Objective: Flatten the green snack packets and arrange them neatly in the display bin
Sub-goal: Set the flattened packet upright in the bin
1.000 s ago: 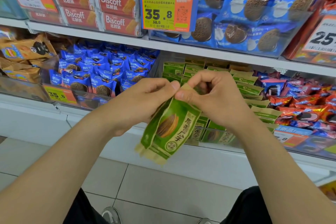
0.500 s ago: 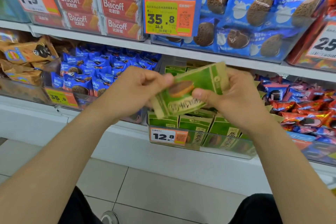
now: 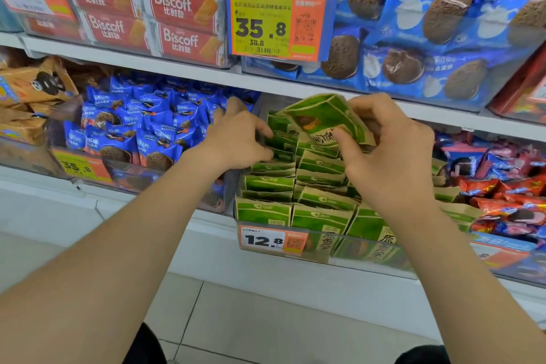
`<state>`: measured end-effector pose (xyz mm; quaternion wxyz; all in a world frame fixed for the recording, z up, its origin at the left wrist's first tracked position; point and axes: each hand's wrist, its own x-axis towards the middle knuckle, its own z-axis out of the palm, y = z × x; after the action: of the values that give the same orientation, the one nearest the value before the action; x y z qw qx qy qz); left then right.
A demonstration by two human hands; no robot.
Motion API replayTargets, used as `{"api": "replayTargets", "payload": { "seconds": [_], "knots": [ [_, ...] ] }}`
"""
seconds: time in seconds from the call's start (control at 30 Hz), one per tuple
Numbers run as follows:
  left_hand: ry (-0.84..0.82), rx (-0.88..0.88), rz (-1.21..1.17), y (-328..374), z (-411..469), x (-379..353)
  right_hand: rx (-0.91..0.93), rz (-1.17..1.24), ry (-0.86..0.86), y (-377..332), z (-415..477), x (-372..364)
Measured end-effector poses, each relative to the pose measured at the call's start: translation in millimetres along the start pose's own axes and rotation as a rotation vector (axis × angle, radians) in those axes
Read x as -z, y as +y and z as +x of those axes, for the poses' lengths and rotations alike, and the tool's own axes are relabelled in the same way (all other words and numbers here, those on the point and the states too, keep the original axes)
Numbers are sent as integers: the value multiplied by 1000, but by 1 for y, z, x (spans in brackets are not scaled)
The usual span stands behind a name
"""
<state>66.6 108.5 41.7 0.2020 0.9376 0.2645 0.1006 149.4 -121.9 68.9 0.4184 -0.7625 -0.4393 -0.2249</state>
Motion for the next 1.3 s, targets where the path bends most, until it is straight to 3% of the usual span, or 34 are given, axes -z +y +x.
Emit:
{"api": "replayTargets", "payload": {
  "seconds": [0.23,0.37,0.53,0.67,0.87,1.1,1.3],
  "knots": [
    [-292,39,276,6,-3,15,57,-34,70,8,1,-8],
    [-164,11,391,6,0,9,68,-22,50,9,0,-8],
    [50,9,776,39,-9,-14,103,-69,87,2,2,-12],
    [147,-75,760,50,-7,-24,73,-77,128,-1,1,-10],
    [-125,-121,847,37,1,-20,39,-79,123,2,-4,-2],
    [-135,-89,574,24,18,6,59,-100,168,4,-5,5],
    [-121,-59,568,24,11,-4,87,-33,222,-1,-4,-8]
  ]
}}
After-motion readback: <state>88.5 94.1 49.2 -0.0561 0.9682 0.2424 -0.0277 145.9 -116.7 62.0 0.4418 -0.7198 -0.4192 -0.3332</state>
